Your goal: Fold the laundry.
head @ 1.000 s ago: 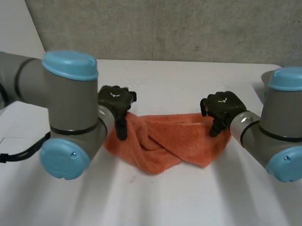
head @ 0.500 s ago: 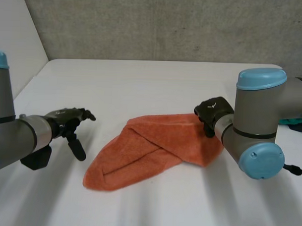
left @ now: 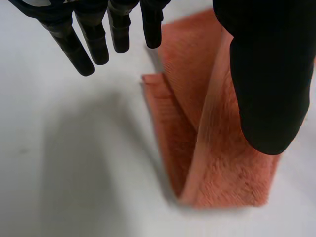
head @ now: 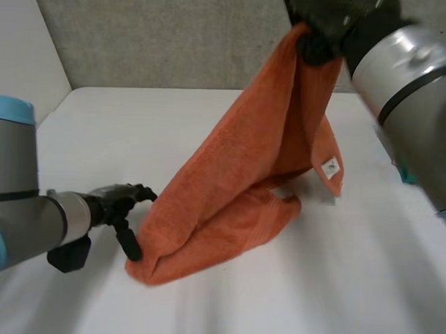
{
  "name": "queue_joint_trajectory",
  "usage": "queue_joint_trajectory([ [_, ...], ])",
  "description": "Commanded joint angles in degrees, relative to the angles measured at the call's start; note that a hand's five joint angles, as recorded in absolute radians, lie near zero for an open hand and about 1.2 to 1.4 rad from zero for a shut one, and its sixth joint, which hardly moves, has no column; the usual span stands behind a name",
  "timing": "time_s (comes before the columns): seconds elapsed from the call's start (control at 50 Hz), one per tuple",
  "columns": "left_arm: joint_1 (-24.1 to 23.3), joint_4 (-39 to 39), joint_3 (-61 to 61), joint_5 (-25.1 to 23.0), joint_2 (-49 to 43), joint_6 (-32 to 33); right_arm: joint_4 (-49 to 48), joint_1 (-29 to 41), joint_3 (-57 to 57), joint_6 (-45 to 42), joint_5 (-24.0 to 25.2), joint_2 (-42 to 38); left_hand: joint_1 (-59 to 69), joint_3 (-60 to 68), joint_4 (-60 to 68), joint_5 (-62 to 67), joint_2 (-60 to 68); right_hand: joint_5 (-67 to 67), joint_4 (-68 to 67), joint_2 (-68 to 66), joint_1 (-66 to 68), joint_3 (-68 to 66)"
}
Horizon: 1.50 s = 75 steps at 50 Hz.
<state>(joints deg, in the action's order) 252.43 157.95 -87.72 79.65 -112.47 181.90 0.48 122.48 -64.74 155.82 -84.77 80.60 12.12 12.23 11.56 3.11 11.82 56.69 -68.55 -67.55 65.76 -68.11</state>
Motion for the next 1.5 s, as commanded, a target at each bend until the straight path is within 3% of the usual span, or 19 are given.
queue_joint_trajectory([
  [0.02, -5.1, 1.57, 0.27, 0.94, -2.4, 0.3, 0.23, -0.23, 5.23, 1.33, 0.22, 3.51, -2.12, -2.23, -1.56, -3.11, -1.82, 13.31, -11.45, -12.45, 14.24, -11.89],
  [0.08, -7.74, 2.89, 0.45, 2.7, -3.37, 0.39, 0.23, -1.02, 7.87, 2.3, 0.05, 4.04, 0.4, 0.29, 0.95, -0.59, 0.7, 13.31, -11.45, -12.45, 14.24, -11.89],
  [0.18, -12.22, 3.68, 0.8, 5.86, -4.68, 0.65, 1.02, -4.26, 9.72, 2.74, -0.13, 3.69, 67.76, 67.65, 68.31, 66.76, 68.06, 13.31, -11.45, -12.45, 14.24, -11.89],
  [0.38, -11.79, 5.61, 6.06, 2.7, -5.13, 1.27, 3.31, -10.77, 4.71, 2.65, 0.31, -1.58, 67.88, 67.77, 68.44, 66.89, 68.18, 13.31, -11.45, -12.45, 14.24, -11.89],
  [0.46, -10.65, 8.78, 15.02, 6.99, -5.74, 1.36, -0.82, -11.92, 4.97, 2.82, 0.31, -5.71, 67.88, 67.77, 68.44, 66.89, 68.18, 13.31, -11.45, -12.45, 14.24, -11.89],
  [0.48, -9.95, 10.52, 19.91, 9.97, -5.83, 1.36, -2.13, -12.18, 5.5, 2.91, 0.31, -6.76, 67.88, 67.77, 68.44, 66.89, 68.18, 13.31, -11.45, -12.45, 14.24, -11.89],
  [0.54, -9.16, 13.78, 28.02, 14.99, -5.66, 1.53, -9.16, -12.97, 9.27, 3.0, -0.3, -11.59, 67.88, 67.77, 68.44, 66.89, 68.18, 13.31, -11.45, -12.45, 14.24, -11.89],
  [0.64, -7.05, 27.72, 44.8, 22.46, -4.69, 2.93, -30.99, -15.78, 14.64, 6.06, -5.03, -17.22, 67.88, 67.77, 68.44, 66.89, 68.18, 13.31, -11.45, -12.45, 14.24, -11.89],
  [0.72, -6.43, 34.78, 48.69, 23.35, -3.2, 3.99, -47.61, -17.1, 12.54, 11.24, -7.77, -17.32, 67.88, 67.77, 68.44, 66.89, 68.18, 13.31, -11.45, -12.45, 14.24, -11.89],
  [0.78, -6.87, 33.66, 47.65, 22.66, -2.84, 4.52, -53.02, -16.93, 9.56, 14.59, -6.56, -17.06, 67.88, 67.77, 68.44, 66.89, 68.18, 13.31, -11.45, -12.45, 14.24, -11.89],
  [0.94, -5.9, 31.28, 36.51, 22.21, -4.42, 4.78, -48.91, -15.79, 1.83, 15.31, 1.53, -17.58, 67.88, 67.77, 68.44, 66.89, 68.18, 13.31, -11.45, -12.45, 14.24, -11.89],
  [1.12, -4.58, 30.58, 20.94, 21.95, -8.64, 5.83, -42.15, -16.93, -9.61, 12.06, 3.3, -19.51, 67.88, 67.77, 68.44, 66.89, 68.18, 13.31, -11.45, -12.45, 14.24, -11.89],
  [1.38, -5.37, 27.6, 3.8, 18.35, -11.29, 16.91, -22.47, -19.65, -22.88, -2.34, 7.78, -21.36, 67.88, 67.77, 68.44, 66.89, 68.18, 13.31, -11.45, -12.45, 14.24, -11.89],
  [1.42, -5.37, 27.15, 3.18, 17.3, -10.23, 16.91, -20.79, -19.74, -23.15, -3.76, 7.61, -21.19, 61.55, 61.44, 62.1, 60.55, 61.85, 13.31, -11.45, -12.45, 14.24, -11.89],
  [1.44, -5.11, 26.98, 2.74, 16.07, -9.27, 16.83, -20.08, -19.74, -23.24, -4.29, 7.52, -21.1, 48.85, 48.74, 49.41, 47.86, 49.16, 13.31, -11.45, -12.45, 14.24, -11.89],
  [1.5, -4.76, 26.71, 2.65, 13.7, -7.59, 16.91, -18.23, -19.74, -23.5, -5.7, 7.34, -21.1, 26.25, 26.14, 26.8, 25.25, 26.55, 13.31, -11.45, -12.45, 14.24, -11.89],
])
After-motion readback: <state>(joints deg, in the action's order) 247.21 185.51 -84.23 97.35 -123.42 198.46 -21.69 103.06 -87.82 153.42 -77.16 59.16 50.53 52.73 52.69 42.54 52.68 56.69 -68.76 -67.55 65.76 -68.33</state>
